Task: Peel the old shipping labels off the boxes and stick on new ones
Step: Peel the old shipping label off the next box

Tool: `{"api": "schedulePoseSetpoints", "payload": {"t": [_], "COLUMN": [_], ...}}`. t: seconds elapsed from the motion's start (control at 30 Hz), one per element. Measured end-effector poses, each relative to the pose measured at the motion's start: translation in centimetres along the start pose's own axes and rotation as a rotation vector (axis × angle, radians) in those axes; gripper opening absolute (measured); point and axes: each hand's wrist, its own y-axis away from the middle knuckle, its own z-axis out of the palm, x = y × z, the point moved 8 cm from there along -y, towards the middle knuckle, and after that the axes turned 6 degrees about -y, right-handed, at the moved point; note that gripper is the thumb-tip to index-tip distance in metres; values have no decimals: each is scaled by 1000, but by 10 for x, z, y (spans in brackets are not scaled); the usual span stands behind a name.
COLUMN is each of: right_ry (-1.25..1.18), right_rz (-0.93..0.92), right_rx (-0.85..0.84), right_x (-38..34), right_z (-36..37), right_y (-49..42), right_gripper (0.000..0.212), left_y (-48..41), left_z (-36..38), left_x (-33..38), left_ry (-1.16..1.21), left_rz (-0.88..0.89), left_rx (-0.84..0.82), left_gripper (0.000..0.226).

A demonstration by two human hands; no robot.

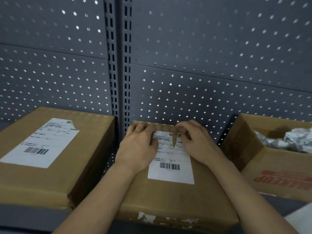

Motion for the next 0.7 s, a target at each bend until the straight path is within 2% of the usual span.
{"api": "schedulePoseSetpoints", "payload": {"t": [0.13,0.7], "right_ry": [8,41], "right_rz": [-3,-14], "right_rx": [8,-9], "right_x": [2,-1], "right_z": [-1,-2], "right_y": [1,7], "right_gripper": [9,18], "left_y": [0,-1], "left_z": [-1,-1], "left_x": [0,-1], "left_ry": [2,2], "left_rz": [4,-2], "left_rx": [6,14], "left_gripper": [35,34]}}
